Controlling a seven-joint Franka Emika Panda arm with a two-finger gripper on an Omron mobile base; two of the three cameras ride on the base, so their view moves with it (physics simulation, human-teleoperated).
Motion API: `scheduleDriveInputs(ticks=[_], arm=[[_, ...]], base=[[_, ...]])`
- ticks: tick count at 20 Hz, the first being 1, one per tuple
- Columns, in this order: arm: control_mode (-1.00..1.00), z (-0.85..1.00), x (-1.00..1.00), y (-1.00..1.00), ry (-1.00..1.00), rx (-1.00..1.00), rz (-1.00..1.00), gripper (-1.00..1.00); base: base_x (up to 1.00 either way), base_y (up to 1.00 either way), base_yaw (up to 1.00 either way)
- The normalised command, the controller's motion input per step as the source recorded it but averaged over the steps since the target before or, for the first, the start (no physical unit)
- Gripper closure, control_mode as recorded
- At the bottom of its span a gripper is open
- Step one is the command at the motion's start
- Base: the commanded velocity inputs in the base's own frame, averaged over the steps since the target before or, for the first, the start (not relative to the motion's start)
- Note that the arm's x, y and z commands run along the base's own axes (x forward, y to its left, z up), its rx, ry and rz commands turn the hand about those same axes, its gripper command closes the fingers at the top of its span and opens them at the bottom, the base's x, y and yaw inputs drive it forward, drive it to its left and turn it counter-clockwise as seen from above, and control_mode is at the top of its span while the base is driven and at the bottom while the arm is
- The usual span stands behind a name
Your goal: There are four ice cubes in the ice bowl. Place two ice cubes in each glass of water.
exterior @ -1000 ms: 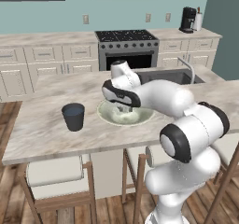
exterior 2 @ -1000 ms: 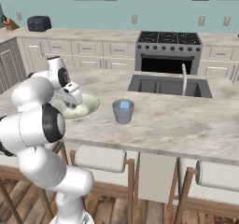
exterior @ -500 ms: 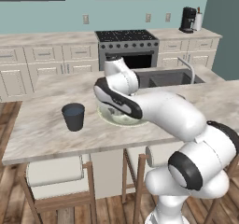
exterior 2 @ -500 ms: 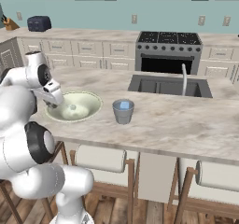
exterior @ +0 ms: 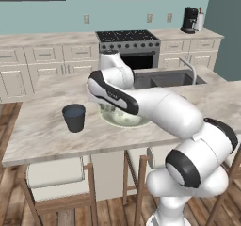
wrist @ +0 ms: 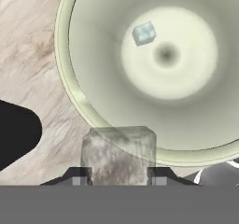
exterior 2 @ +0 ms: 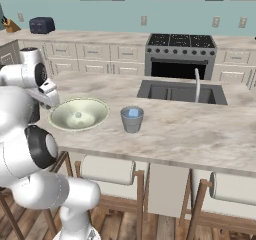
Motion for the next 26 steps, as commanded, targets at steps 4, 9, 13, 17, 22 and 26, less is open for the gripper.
scheduleDriveInputs(ticks=[4, 9, 13, 17, 22, 26], arm=[[-1.00, 0.06, 0.39, 0.59, -0.01, 0.04, 0.06, 1.00], [-1.00, 0.22, 0.35, 0.55, -0.02, 0.01, 0.06, 1.00], [-1.00, 0.11, 0.09, 0.62, 0.00, 0.02, 0.05, 1.00], [-1.00, 0.01, 0.05, 0.48, 0.00, 0.01, 0.03, 1.00], [-1.00, -0.01, 0.32, 0.20, 0.00, 0.00, 0.00, 1.00], [-1.00, 0.00, 0.22, 0.09, 0.00, 0.00, 0.00, 1.00]], base=[[0.00, 0.00, 0.00], [0.00, 0.00, 0.00], [0.00, 0.00, 0.00], [0.00, 0.00, 0.00], [0.00, 0.00, 0.00], [0.00, 0.00, 0.00]])
